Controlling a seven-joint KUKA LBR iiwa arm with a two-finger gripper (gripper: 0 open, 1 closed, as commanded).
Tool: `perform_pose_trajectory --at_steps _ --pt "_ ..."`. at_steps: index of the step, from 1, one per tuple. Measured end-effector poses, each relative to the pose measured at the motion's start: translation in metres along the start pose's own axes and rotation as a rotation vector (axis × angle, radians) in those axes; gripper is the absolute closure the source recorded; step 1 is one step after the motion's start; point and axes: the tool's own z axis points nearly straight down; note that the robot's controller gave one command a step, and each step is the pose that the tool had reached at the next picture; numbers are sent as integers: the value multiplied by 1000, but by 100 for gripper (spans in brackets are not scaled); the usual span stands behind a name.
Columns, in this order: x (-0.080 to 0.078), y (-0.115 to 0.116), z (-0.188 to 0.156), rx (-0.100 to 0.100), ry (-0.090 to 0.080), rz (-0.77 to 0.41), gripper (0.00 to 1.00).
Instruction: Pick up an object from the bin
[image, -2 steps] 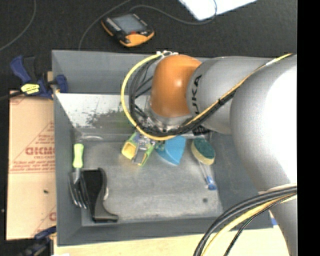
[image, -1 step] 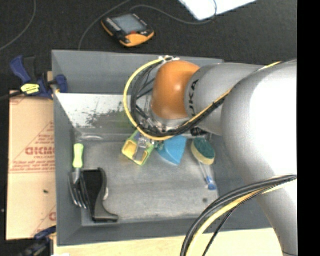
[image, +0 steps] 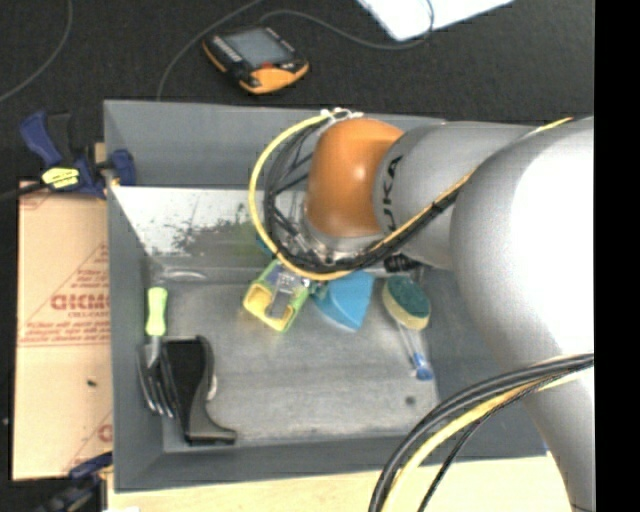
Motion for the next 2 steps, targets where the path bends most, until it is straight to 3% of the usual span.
perform_pose_trajectory --at_steps 1,2 --pt "1 1 0 0 9 -3 100" --pt "5 7 -135 -4 0 16 100"
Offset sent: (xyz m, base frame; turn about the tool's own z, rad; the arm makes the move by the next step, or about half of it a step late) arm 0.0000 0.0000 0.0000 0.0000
